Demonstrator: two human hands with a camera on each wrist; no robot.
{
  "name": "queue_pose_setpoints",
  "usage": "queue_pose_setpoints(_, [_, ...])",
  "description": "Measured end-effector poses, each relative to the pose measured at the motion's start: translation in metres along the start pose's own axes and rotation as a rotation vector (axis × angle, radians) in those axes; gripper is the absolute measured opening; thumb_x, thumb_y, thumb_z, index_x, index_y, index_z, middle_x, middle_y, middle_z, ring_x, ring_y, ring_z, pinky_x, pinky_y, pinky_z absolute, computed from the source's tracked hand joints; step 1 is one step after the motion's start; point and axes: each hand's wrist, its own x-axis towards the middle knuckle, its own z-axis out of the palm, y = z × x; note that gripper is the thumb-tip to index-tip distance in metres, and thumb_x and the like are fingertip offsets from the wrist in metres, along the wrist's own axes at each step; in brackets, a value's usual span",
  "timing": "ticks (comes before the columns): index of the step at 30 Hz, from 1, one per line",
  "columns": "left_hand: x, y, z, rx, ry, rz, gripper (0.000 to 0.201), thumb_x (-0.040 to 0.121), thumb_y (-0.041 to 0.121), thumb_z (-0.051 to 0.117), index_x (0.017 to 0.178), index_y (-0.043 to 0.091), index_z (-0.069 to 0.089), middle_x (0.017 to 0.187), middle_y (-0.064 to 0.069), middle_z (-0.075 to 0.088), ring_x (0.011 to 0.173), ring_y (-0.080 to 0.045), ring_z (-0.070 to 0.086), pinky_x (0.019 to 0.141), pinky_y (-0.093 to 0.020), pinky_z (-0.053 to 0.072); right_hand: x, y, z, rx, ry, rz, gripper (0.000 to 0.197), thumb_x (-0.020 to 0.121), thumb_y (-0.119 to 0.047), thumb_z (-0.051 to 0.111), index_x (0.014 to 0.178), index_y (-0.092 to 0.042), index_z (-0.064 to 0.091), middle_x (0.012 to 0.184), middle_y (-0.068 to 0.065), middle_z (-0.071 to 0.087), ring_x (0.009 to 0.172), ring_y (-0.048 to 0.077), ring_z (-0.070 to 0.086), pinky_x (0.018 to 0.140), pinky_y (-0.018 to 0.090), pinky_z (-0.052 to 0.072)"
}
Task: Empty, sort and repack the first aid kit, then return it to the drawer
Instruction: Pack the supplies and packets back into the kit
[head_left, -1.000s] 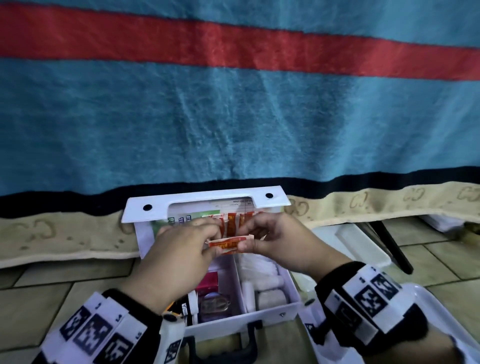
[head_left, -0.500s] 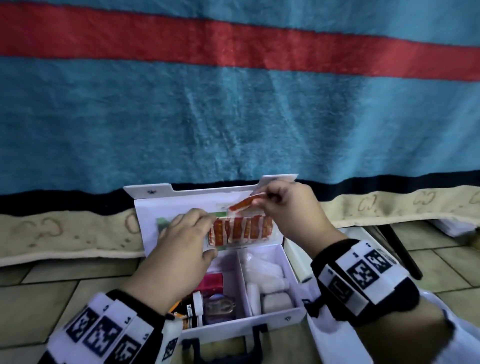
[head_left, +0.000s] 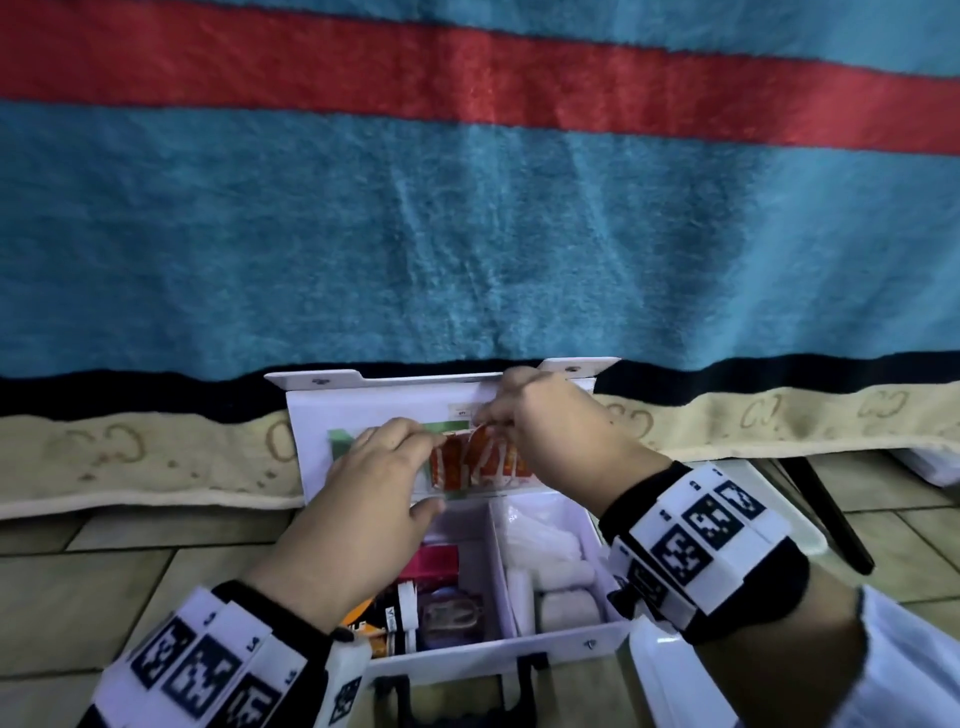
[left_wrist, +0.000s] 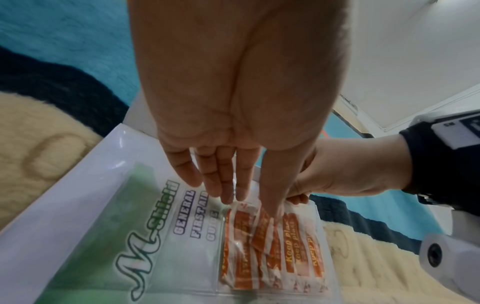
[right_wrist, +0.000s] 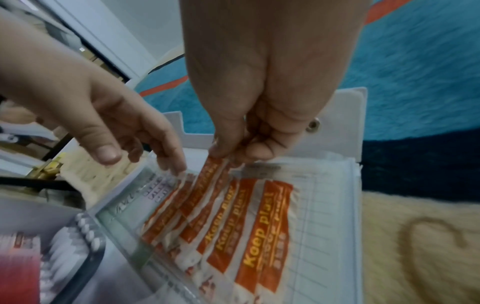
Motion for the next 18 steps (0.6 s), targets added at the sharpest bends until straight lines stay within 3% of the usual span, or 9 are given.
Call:
queue_pose_setpoints(2, [-0.001, 0.001, -0.001, -0.033, 0.023, 0.005, 0.050, 0.091, 0.031, 0.057, 0.138, 0.027, 0.039, 0.130, 0.015, 0.038, 0.124, -0.004, 0.035, 0.106, -0.019, 0.027, 0.002, -0.002, -0.001, -0.033, 0.019, 0.032, 0.022, 0.085, -0.013, 0.061, 0.101, -0.023, 0.072, 0.099, 0.002, 0.066, 0.091, 0.022, 0.062, 0.080, 0.032, 0.051])
queue_pose_setpoints(5, [-0.002, 0.002, -0.003, -0.056, 0.049, -0.003, 0.044, 0.091, 0.028, 0.056, 0.134, 0.027, 0.044, 0.126, 0.017, 0.040, 0.115, -0.002, 0.043, 0.091, -0.009, 0.028, 0.006, -0.006, -0.007, -0.007, -0.011, 0.084, 0.020, 0.082, -0.014, 0.061, 0.096, -0.025, 0.071, 0.092, 0.000, 0.071, 0.089, 0.020, 0.063, 0.073, 0.029, 0.050])
queue_pose_setpoints(8, [-0.002, 0.003, -0.007, -0.060, 0.054, -0.014, 0.041, 0.091, 0.027, 0.056, 0.132, 0.026, 0.047, 0.126, 0.016, 0.042, 0.111, -0.004, 0.048, 0.082, -0.008, 0.026, 0.011, -0.009, -0.004, -0.041, -0.042, 0.063, 0.028, 0.082, -0.006, 0.056, 0.097, -0.025, 0.072, 0.097, -0.002, 0.072, 0.091, 0.021, 0.064, 0.077, 0.029, 0.051])
queue_pose_setpoints(18, [-0.004, 0.001, -0.008, -0.063, 0.036, -0.027, 0.041, 0.091, 0.028, 0.058, 0.131, 0.027, 0.049, 0.127, 0.017, 0.043, 0.114, -0.003, 0.047, 0.085, -0.009, 0.027, 0.013, -0.011, -0.005, -0.001, -0.029, 0.115, 0.021, 0.085, -0.011, 0.059, 0.093, -0.022, 0.074, 0.095, 0.003, 0.073, 0.091, 0.023, 0.064, 0.076, 0.026, 0.047])
